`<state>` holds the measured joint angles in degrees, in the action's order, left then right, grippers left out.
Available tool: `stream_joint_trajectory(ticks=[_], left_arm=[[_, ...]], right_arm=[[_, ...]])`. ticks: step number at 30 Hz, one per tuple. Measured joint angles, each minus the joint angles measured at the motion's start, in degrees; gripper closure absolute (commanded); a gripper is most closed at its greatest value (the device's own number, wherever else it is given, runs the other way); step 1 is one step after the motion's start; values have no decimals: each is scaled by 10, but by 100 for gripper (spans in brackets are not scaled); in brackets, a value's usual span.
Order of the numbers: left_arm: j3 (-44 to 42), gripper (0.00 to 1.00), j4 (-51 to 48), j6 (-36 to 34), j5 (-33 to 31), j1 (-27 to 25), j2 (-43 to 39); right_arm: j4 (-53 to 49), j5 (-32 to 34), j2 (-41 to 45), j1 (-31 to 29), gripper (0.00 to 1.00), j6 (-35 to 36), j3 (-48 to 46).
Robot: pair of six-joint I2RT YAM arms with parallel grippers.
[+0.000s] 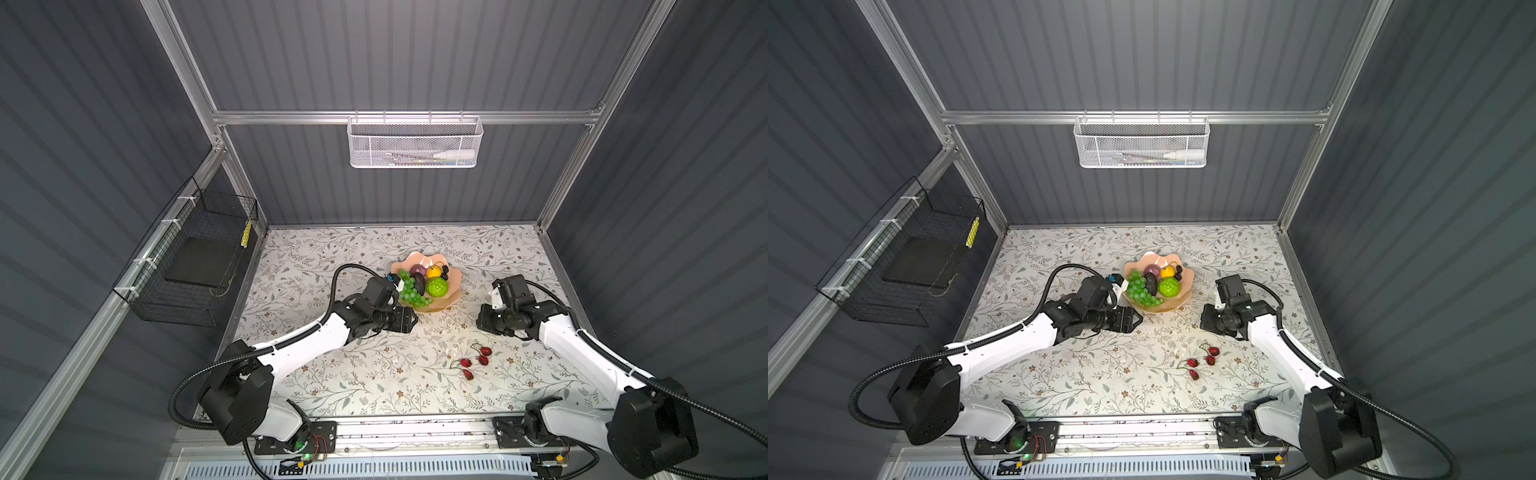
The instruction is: Place and organize the fake fruits in the fruit bowl
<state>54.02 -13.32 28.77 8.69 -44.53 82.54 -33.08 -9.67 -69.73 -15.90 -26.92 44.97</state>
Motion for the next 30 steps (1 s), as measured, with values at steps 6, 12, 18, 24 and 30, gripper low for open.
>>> stream_joint_trajectory(ticks=[6,12,18,24,30], left_arm=[[16,25,-7,0,-2,0,16],[17,25,-10,0,-2,0,18],[19,24,-11,-1,-5,0,22],[19,23,-12,-2,-10,0,22],[19,23,-12,-3,-12,0,22]], right_arm=[[-35,16,-65,-3,46,57,24],[-53,9,-137,-27,40,98,39],[-64,4,-182,-47,37,113,49],[-69,0,-195,-53,38,102,45],[-70,-2,-189,-56,40,85,30]])
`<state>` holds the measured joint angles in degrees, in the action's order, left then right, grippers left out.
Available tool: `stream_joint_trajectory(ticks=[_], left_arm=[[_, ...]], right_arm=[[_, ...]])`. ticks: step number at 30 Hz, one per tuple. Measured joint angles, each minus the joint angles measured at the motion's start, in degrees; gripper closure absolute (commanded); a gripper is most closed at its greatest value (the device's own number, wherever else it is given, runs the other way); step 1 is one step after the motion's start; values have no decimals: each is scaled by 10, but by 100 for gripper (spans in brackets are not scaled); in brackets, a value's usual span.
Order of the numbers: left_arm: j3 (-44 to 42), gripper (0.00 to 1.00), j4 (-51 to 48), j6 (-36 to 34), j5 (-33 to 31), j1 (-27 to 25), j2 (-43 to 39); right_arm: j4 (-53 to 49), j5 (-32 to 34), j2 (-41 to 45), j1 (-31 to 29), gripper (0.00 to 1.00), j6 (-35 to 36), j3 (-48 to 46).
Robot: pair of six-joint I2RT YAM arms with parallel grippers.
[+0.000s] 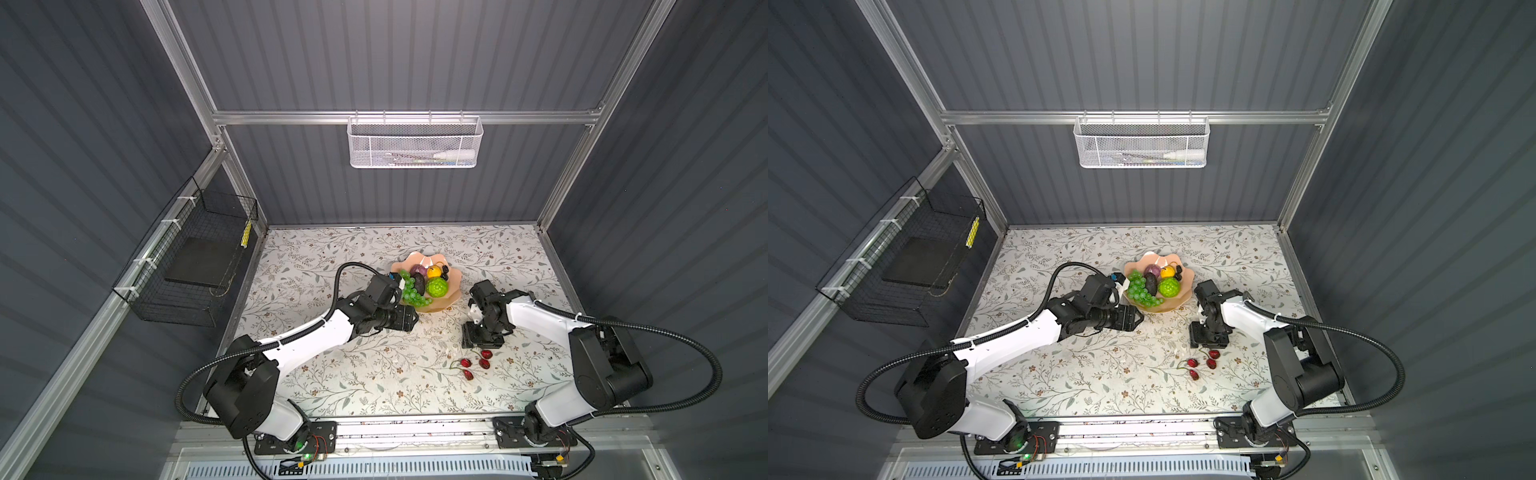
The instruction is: Place and organize the fake fruits in the fruit bowl
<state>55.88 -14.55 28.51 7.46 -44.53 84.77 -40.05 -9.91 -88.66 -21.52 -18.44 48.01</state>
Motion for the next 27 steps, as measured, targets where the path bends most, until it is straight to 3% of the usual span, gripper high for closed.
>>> stream_joint_trajectory(ticks=[8,17,23,27], left_arm=[[0,23,0,0,0,0,0],[0,23,2,0,0,0,0],[0,24,5,-4,5,0,0],[14,27,4,-19,46,0,22]], right_arm=[[-4,3,0,-12,51,-24,-3],[-5,33,30,-42,44,-61,-23],[-10,70,132,-54,39,-104,-42],[-23,86,203,-50,37,-126,-42]])
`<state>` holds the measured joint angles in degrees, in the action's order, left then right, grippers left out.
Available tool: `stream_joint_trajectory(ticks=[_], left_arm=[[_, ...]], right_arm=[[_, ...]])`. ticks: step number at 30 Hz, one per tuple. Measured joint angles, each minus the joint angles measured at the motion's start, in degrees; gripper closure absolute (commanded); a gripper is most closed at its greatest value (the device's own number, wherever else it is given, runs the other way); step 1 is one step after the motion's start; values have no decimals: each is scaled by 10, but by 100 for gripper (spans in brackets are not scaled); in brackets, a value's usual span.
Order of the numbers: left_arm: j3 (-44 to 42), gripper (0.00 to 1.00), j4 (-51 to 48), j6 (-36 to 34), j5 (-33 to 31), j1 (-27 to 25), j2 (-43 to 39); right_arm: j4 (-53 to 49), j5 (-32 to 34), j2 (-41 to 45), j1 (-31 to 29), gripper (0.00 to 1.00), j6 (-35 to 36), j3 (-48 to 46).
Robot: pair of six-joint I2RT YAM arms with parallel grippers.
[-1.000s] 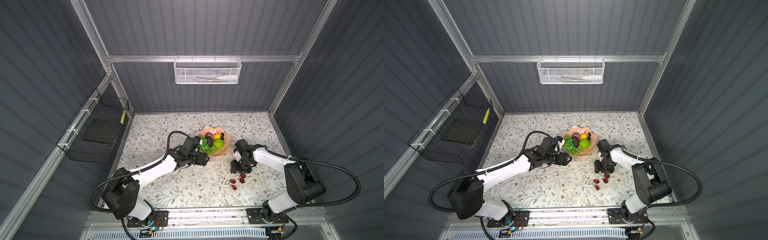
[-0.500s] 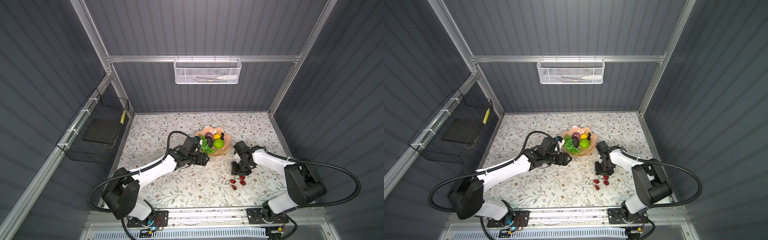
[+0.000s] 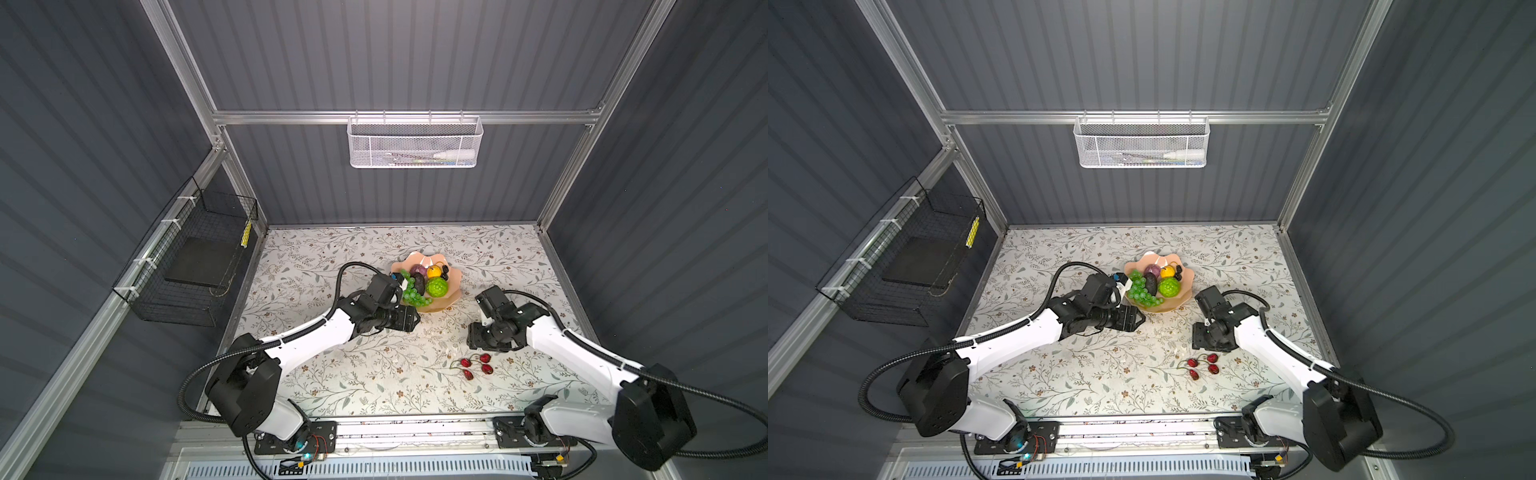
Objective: Place and organize the fake fruits in the fruit bowl
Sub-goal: 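Move the left gripper down onto the red cherries while the right gripper withdraws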
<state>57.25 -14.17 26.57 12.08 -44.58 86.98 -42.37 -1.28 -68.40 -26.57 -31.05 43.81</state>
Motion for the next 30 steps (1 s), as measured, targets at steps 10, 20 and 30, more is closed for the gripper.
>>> stream_joint_trajectory(ticks=[10,20,30], left_arm=[[148,26,-95,-93,56,-113,112],[339,30,-181,-186,11,-195,262],[425,28,-227,-280,-1,-238,391]], right_arm=[[-1,-73,92,111,32,-8,5],[47,-169,96,224,32,13,34],[137,-252,96,305,30,1,35]])
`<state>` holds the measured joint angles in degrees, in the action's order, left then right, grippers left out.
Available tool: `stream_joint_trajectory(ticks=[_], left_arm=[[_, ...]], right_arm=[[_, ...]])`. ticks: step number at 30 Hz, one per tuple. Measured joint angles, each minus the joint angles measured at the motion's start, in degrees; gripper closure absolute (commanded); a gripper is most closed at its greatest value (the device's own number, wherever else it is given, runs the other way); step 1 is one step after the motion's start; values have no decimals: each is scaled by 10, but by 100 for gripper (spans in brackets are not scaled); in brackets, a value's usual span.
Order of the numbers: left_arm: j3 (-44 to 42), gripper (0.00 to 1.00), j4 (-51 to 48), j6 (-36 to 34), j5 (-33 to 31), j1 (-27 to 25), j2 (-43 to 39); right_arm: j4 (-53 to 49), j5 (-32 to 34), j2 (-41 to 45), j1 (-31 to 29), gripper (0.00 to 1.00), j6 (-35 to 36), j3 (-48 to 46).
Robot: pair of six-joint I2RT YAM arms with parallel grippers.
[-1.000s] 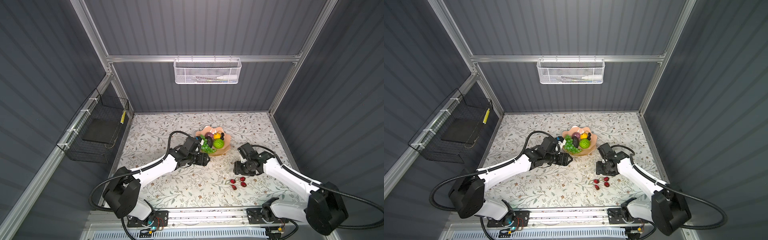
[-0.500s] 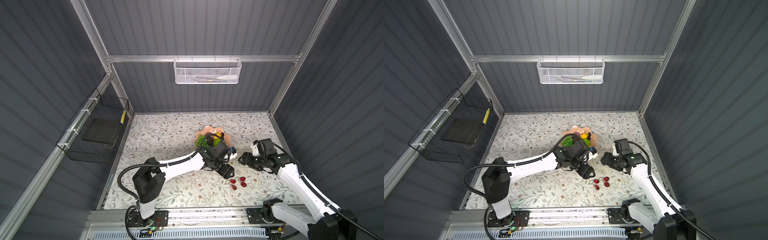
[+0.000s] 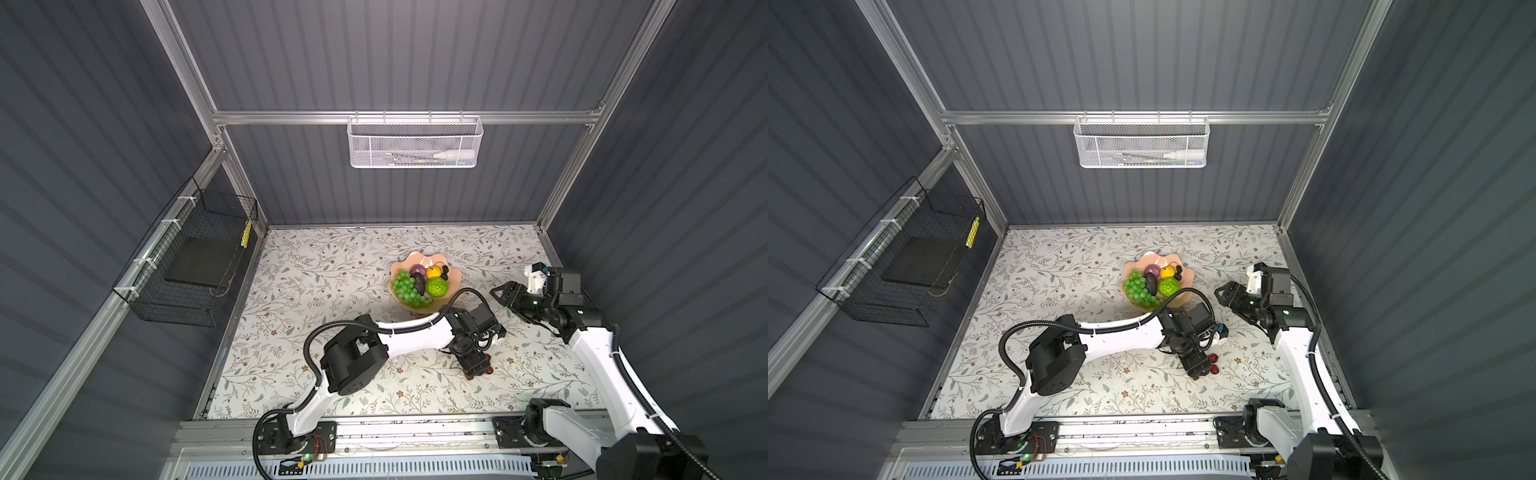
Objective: Place and organize the fake fruits in the fruit bowl
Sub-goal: 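Move the left gripper down onto the red cherries while the right gripper withdraws, then close the left gripper on the cherry stems and lift them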
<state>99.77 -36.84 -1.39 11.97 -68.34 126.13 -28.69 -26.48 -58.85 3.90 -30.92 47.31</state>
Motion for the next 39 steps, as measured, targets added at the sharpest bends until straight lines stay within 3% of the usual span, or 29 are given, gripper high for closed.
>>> stream_joint_trajectory(ticks=[15,19,24,29,33,39], left_arm=[[39,31,9,-56,-60,-1,43],[40,37,20,-63,-68,-1,47],[57,54,26,-73,-69,-1,61],[66,78,32,-80,-68,1,68],[67,83,33,-85,-67,2,69],[62,100,41,-83,-64,2,68]], right_arm=[[30,-39,-3,21,30,1,0],[32,-43,-5,26,30,3,0],[35,-47,-8,28,30,5,0],[40,-53,-9,29,30,5,0],[48,-56,-14,31,30,5,-1],[52,-62,-16,31,30,3,-8]])
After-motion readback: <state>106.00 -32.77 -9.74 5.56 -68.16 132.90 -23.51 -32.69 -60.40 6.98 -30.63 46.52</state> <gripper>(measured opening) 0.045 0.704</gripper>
